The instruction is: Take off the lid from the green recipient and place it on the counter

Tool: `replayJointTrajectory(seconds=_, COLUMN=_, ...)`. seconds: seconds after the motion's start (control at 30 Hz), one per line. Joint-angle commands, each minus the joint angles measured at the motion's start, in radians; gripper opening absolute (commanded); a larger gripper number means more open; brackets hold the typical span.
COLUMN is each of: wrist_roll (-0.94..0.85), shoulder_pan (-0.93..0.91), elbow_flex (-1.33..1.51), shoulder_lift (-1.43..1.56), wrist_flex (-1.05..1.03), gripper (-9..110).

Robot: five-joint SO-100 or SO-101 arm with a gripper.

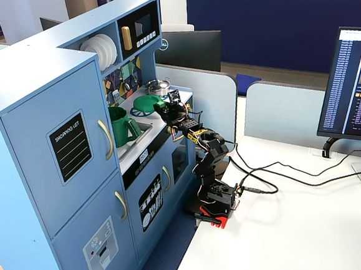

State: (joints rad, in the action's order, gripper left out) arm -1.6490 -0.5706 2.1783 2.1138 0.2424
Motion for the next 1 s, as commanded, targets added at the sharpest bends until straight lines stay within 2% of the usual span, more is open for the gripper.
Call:
replayJointTrajectory(seconds=0.0, wrist_roll=-0.023, shoulder_pan=-0.012, elbow_flex=0.009, shoulder_lift=-0.018, wrist_flex=0.103, gripper=0)
replayJointTrajectory(seconds=0.37, wrist_roll=-0.029, shoulder_pan=-0.029, elbow_flex=0.077, shoulder_lift=-0.08, wrist_flex=0.184, gripper=0)
replayJointTrajectory(seconds=0.5, wrist_roll=0.057, shoulder_pan=-0.032, elbow_flex=0.054, shoulder_lift=-0.057, wrist_flex=0.164, gripper=24)
replayJointTrajectory(seconds=0.67, wrist_roll=0.083, shoulder_pan=-0.044, elbow_flex=-0.006, shoulder_lift=-0.021, wrist_flex=0.106, gripper=38)
replayJointTrajectory(seconds=0.83, wrist_roll=0.08, shoulder_pan=-0.017, elbow_flex=-0.075, shoulder_lift=0.15, wrist_flex=-0.152, gripper=35)
replayJointTrajectory(seconds=0.97, wrist_roll=0.081, shoulder_pan=0.025, elbow_flex=-0.187, shoulder_lift=0.316, wrist_flex=-0.584, gripper=35)
